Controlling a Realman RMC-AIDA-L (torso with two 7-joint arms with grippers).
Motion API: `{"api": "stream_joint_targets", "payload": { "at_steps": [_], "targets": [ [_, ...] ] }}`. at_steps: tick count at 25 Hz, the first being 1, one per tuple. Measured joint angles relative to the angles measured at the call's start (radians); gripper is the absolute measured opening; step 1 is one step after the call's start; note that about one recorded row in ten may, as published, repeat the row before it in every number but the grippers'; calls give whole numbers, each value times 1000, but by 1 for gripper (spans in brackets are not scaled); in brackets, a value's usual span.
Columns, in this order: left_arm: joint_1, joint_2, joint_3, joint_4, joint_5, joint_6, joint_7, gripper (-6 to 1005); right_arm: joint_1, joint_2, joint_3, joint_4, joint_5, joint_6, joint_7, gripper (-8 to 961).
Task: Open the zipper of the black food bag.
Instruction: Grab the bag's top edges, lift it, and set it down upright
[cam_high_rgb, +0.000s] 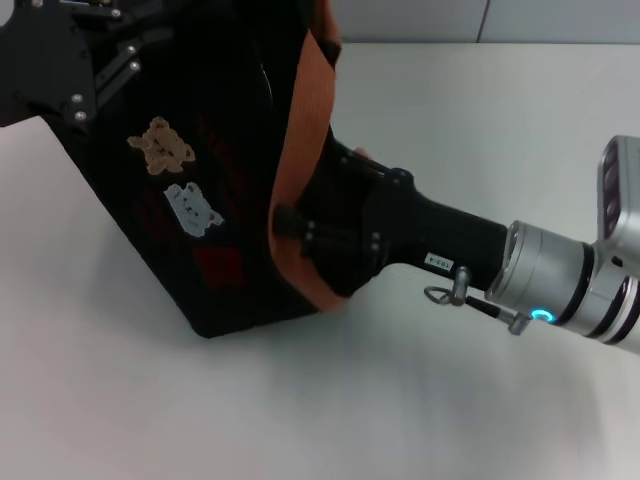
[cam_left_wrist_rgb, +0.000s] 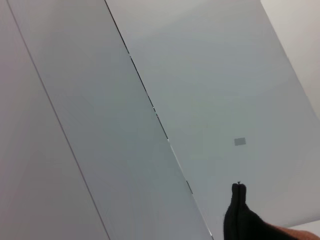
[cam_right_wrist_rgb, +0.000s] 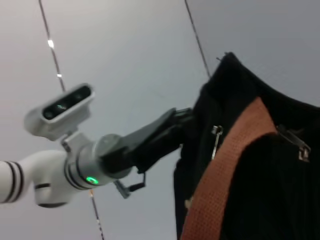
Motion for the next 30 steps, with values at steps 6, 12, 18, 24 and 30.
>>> {"api": "stream_joint_targets", "payload": {
  "at_steps": [6,12,18,24,30],
  "targets": [
    [9,-4,20,-30,0,-2,37,107,-52,-2,0,-48,-15,-42,30,827],
    [47,-3,76,-68,3,2,85,103,-185,-8,11,-209,-3,-183,133,827],
    [72,-3,88,-92,3,17,121,101,-248,-12,53,-301,4,-232,154,827],
    [72,-5,140,-99,-2,43,130,99,-240,-11,116,-308,6,-204,119,828],
    [46,-7,177,-132,-4,70,144,98,-184,-5,136,-245,7,-157,-16,828]
  ]
}}
